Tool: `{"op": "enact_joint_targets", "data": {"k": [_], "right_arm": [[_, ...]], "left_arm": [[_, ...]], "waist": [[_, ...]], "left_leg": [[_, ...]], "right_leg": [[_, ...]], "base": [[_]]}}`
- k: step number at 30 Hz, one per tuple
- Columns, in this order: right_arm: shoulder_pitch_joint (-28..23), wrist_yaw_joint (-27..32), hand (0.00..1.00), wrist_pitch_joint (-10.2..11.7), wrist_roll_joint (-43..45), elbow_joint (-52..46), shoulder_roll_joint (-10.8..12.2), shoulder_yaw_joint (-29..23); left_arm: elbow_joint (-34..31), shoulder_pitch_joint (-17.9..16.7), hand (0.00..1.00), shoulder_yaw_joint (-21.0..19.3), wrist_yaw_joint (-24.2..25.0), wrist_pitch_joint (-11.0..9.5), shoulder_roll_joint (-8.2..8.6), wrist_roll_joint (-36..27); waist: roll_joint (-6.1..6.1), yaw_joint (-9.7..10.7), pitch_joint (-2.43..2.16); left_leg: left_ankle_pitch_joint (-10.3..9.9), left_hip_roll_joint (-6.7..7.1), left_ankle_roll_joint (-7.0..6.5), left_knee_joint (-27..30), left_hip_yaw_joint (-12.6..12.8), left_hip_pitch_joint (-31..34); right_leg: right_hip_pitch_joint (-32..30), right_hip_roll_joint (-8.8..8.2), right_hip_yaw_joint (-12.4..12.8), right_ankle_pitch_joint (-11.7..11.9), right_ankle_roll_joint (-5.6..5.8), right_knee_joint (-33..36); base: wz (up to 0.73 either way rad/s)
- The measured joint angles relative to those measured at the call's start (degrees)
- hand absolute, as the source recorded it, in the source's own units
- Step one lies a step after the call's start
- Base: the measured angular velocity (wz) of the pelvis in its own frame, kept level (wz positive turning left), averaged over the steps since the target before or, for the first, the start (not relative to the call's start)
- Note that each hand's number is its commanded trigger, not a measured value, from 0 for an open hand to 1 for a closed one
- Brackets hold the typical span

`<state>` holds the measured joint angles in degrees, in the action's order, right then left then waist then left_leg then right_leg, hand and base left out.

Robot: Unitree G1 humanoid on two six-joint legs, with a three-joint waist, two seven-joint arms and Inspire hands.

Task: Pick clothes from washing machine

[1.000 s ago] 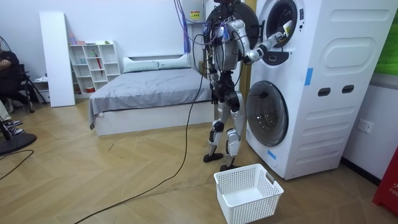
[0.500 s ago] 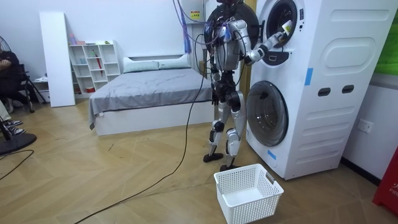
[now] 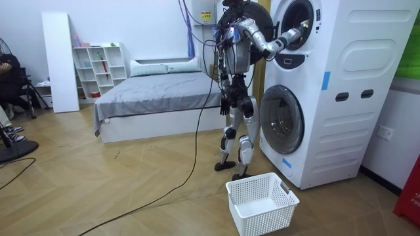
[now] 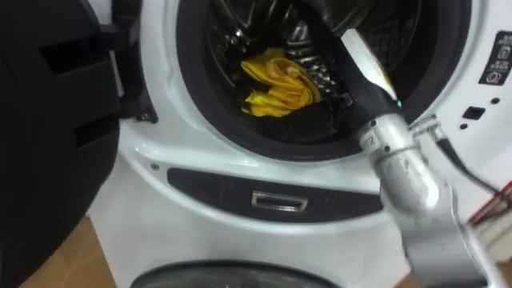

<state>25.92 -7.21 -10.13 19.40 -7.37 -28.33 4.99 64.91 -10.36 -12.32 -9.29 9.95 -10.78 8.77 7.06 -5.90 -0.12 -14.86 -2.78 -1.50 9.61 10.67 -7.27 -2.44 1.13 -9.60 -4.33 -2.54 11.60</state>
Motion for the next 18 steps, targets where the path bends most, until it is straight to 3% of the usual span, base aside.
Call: {"op": "enact_joint_targets", "data": {"k": [2, 6, 10, 18], "right_arm": [[2.69, -1.67, 0.0, -0.51, 1.71, 4.21, -1.83, -0.09], [4.74, -3.06, 0.0, -2.5, 2.97, 7.29, -1.94, -0.18], [7.97, -7.06, 0.0, -3.87, 3.43, 10.07, -2.25, 0.34], [12.74, -17.89, 0.0, -8.57, 7.95, 12.15, -4.34, 2.44]], "left_arm": [[-0.86, 0.18, 0.0, -1.03, 0.08, 0.57, -0.19, 1.04], [-1.05, 0.52, 0.0, -0.97, 0.07, 1.46, -0.7, 1.0], [-2.21, 1.11, 0.0, -0.97, 0.08, 2.26, -1.25, 1.02], [-2.58, 1.36, 0.0, -0.83, 2.31, 5.1, -2.12, 1.96]], "waist": [[0.59, -0.7, -0.24], [0.99, -1.26, -0.42], [1.79, -2.14, -0.05], [2.51, -2.25, -0.12]], "left_leg": [[0.01, -0.01, -0.01, 0.11, -0.09, 0.01], [0.01, -0.03, -0.01, 0.04, -0.51, -0.05], [0.02, -0.01, -0.04, -0.21, -0.34, 0.13], [0.02, 0.03, -0.03, 0.01, -1.84, 0.08]], "right_leg": [[-0.06, 0.05, -0.07, 0.0, 0.01, -0.04], [0.06, 0.04, -0.62, 0.0, 0.0, -0.03], [-0.11, 0.01, -0.65, -0.01, 0.02, -0.02], [0.51, -0.04, -3.46, -0.01, 0.01, -0.12]], "base": [[0.0], [0.05], [-0.02], [0.09]]}}
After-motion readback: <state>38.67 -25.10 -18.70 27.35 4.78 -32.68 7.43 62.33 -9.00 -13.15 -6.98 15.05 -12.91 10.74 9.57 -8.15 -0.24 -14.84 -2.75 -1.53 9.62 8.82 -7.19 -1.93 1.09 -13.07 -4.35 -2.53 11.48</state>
